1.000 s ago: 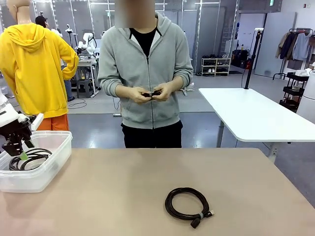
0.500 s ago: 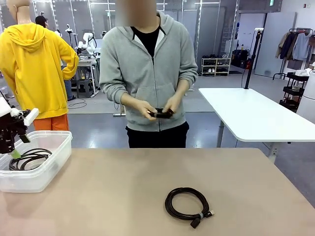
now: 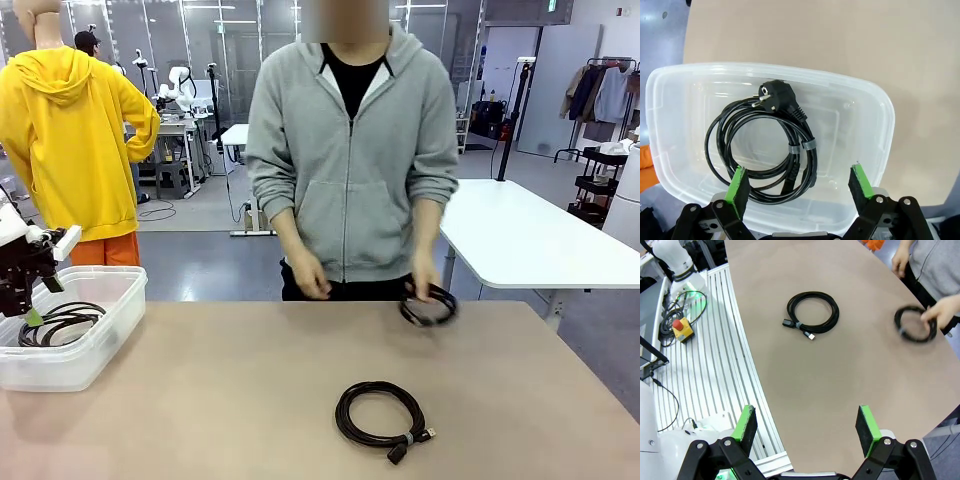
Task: Organize and store the cables.
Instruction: Place the USB Extension Cable into the Organizing box.
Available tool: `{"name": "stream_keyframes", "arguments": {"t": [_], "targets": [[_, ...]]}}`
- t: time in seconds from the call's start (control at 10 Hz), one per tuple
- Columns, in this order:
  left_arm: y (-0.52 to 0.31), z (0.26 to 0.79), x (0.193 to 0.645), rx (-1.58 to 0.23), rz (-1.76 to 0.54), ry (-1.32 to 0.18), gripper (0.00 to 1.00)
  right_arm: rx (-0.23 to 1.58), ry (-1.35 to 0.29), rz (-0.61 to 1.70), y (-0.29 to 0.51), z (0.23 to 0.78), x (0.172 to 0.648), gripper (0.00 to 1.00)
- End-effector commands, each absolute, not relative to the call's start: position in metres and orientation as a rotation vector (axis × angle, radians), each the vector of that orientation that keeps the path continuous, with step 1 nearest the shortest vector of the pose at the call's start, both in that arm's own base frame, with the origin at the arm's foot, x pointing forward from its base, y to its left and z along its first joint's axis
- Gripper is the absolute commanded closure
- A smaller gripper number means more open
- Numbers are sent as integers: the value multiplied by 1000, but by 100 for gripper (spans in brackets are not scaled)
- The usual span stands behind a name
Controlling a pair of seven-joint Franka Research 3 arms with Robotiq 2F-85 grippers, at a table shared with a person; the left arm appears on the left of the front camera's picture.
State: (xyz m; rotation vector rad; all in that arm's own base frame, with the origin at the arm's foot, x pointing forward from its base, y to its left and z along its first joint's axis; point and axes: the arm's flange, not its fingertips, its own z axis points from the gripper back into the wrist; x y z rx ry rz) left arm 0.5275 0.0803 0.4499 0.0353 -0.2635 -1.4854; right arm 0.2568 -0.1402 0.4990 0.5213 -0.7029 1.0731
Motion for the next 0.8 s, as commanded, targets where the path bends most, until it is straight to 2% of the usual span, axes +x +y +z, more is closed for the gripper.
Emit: {"name": "stream_keyframes", "arguments": {"t": [0.0,0.7], "targets": [[81,452,531,45,-1476,-276,0,512,-718,1078,-139,497,258,0],[81,452,531,45,-1476,-276,0,512,-718,1078,-139,497,258,0]]}}
